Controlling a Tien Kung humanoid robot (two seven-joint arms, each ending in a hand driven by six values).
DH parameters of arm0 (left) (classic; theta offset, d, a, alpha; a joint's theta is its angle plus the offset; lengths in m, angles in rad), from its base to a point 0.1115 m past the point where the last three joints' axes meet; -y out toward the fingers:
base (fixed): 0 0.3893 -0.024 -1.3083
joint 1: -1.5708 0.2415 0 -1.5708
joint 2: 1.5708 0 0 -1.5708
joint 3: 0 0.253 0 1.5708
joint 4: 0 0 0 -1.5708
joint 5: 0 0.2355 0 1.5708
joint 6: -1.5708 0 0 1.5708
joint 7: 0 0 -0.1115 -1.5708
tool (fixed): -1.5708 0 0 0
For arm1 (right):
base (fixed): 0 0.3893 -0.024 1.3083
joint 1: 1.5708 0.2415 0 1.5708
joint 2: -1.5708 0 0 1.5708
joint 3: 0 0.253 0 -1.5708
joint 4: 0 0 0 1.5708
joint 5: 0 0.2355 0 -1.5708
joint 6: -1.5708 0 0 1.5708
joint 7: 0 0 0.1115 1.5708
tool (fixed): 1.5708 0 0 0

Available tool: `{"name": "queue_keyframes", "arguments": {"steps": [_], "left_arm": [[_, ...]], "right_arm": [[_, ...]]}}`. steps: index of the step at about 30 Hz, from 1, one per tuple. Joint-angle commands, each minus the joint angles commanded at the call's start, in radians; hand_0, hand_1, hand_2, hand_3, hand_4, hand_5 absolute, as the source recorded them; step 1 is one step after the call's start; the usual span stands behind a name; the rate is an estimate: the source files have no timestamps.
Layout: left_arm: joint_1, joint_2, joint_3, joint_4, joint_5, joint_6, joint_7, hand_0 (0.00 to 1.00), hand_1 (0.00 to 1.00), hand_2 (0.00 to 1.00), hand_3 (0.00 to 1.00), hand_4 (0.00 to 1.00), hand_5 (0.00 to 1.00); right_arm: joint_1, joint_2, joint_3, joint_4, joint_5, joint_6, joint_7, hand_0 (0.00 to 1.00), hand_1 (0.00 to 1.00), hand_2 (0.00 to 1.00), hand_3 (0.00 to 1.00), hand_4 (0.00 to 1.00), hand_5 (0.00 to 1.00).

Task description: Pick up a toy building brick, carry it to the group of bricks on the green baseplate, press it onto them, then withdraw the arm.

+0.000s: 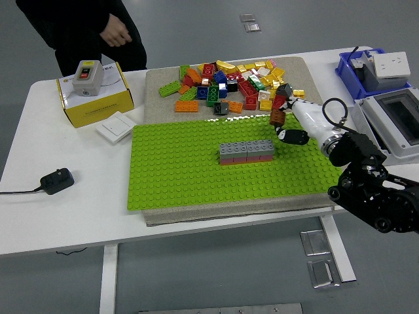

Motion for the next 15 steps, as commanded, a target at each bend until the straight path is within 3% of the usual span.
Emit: {"name": "queue_keyframes", "arguments": {"steps": [7,15], "left_arm": [[-0.001,0.001,0.004,0.000,-0.005,0.000,-0.001,0.662,0.660,0.571,0.603,0.193,0.670],[0.001,0.003,0.003,0.000,-0.009,0.001,0.001,0.662,0.660,0.572,0.603,0.194,0.670]], "right_arm": [[0.006,0.049,-0.021,0.121,-0.047,0.001,-0.008,0.871,0.920,0.945,0.535,0.504,0.343],[-0.003,0.064,-0.040,0.127,-0.054,0.001,-0.011,0.870,0.919,0.945,0.531,0.506,0.347]]}}
